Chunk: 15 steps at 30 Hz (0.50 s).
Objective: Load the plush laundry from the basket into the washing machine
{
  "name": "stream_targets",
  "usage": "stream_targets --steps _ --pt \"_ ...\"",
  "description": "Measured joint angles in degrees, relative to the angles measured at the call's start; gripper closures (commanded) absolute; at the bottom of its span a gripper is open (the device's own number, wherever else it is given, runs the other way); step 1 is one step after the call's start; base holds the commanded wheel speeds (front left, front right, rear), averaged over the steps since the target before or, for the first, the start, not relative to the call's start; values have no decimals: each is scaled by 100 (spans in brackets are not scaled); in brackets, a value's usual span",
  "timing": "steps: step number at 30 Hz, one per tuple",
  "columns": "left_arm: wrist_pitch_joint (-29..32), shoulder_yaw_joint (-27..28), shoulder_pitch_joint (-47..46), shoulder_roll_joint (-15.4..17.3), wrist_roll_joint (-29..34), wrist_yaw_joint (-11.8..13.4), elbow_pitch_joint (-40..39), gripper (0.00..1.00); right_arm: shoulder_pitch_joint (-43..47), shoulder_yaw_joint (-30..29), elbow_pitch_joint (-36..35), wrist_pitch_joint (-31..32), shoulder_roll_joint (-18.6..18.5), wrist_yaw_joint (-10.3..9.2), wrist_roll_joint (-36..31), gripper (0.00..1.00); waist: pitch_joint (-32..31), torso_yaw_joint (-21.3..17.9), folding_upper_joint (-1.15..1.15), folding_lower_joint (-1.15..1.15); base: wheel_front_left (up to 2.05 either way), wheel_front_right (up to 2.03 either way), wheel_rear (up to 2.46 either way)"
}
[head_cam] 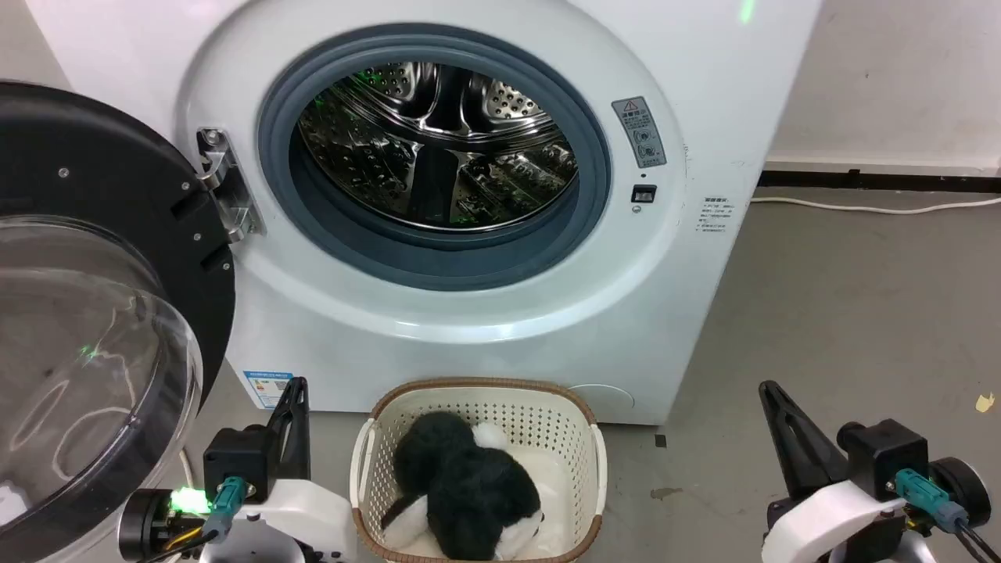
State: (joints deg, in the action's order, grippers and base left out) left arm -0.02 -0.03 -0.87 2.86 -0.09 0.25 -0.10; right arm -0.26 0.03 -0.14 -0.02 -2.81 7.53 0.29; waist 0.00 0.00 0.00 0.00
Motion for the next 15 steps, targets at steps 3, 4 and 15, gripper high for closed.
stream_targets --steps 3,4,15 --pt "0 2 0 0 0 0 0 100 0 2 0 0 0 0 0 100 0 0 0 0 0 0 0" --pt "0 0 0 0 0 0 0 100 0 0 0 0 0 0 0 100 0 0 0 0 0 0 0" --pt "0 1 0 0 0 0 0 100 0 0 0 0 0 0 0 100 0 0 0 0 0 0 0"
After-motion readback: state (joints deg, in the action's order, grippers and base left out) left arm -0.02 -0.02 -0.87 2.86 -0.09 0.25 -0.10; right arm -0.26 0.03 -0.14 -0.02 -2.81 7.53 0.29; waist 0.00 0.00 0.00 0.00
